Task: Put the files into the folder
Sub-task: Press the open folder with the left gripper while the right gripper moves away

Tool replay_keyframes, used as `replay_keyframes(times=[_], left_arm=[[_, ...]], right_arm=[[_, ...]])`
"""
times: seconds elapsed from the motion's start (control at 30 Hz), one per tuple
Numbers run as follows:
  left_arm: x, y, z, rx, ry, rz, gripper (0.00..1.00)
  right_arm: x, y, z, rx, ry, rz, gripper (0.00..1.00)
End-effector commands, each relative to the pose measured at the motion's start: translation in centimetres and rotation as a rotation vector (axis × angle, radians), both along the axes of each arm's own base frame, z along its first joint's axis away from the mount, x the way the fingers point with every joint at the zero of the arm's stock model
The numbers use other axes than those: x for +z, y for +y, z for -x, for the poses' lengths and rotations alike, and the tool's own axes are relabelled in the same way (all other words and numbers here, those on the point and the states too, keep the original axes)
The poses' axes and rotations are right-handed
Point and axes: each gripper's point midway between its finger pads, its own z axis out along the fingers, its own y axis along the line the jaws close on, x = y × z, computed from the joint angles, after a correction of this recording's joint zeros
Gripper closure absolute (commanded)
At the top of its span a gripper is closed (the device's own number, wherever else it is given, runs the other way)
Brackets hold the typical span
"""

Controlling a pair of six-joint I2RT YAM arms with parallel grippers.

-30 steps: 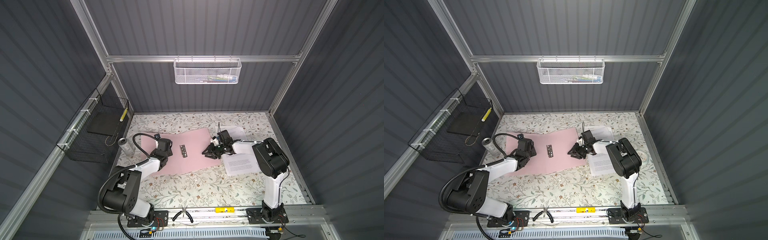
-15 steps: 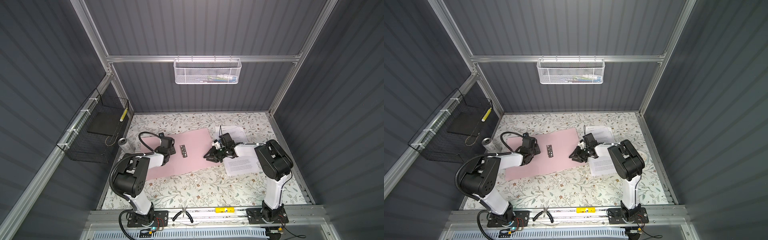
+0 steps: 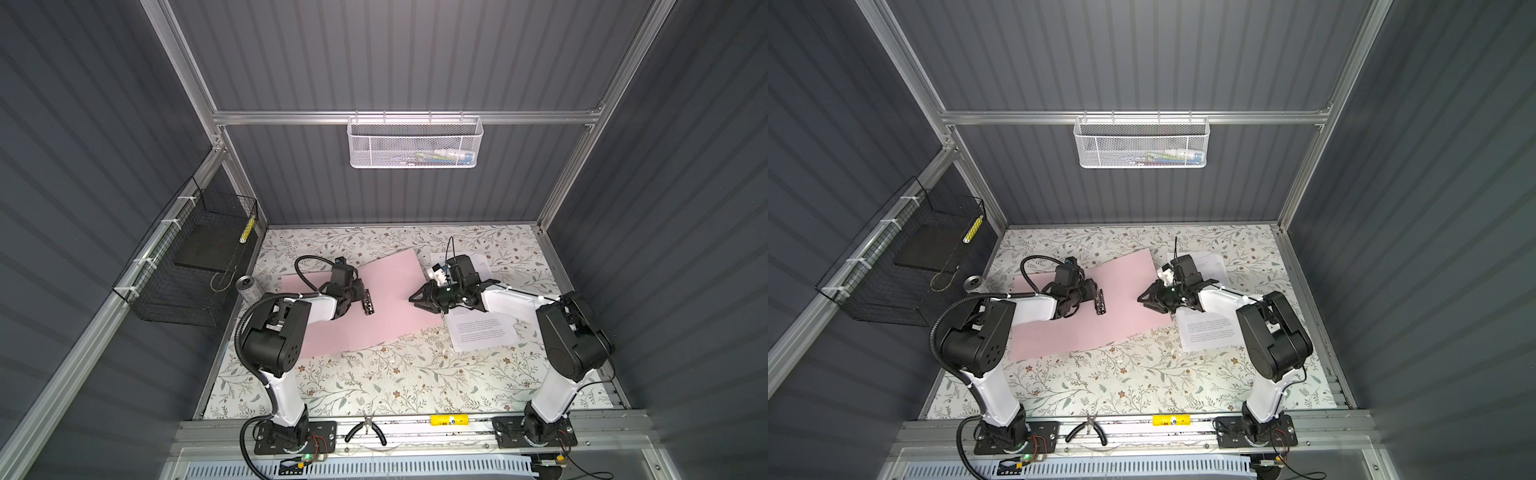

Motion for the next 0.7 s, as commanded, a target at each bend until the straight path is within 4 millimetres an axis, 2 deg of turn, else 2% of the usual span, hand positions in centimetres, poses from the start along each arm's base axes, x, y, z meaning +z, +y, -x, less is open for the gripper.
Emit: replay_keyframes(times=[0.0,0.13,0.27,0.33,0.43,0.5,0.67], left_arm=[[-0.3,-2.1,0.2,-0.076,0.023,-0.008,0.53],[-0.7,-3.8,0.2,-0.117,0.036,-0.028,0.56],[-0.7,-5.2,0.2,-0.142,0.036,-0.037,0.56],[-0.8,-5.2,0.0,-0.129,0.041,-0.044,0.56],[-0.5,-4.7,-0.4,-0.094,0.050,-0.064,0.56],[0.3,-4.7,-0.5,-0.092,0.038,-0.063,0.54],[3.7,-5.6,-1.2,-0.115,-0.014,-0.037,0.48]], right_arm=[[1.8,-1.2,-1.0,-0.032,-0.051,0.011,0.65],[3.7,-2.5,-2.0,-0.053,-0.119,0.040,0.61],[4.6,-3.8,-2.6,-0.075,-0.150,0.091,0.60],[4.6,-4.9,-3.0,-0.120,-0.152,0.122,0.60],[4.1,-7.8,-3.9,-0.208,-0.139,0.191,0.60],[3.8,-10.5,-4.4,-0.259,-0.125,0.236,0.58],[3.5,-19.1,-5.2,-0.399,-0.156,0.382,0.51]])
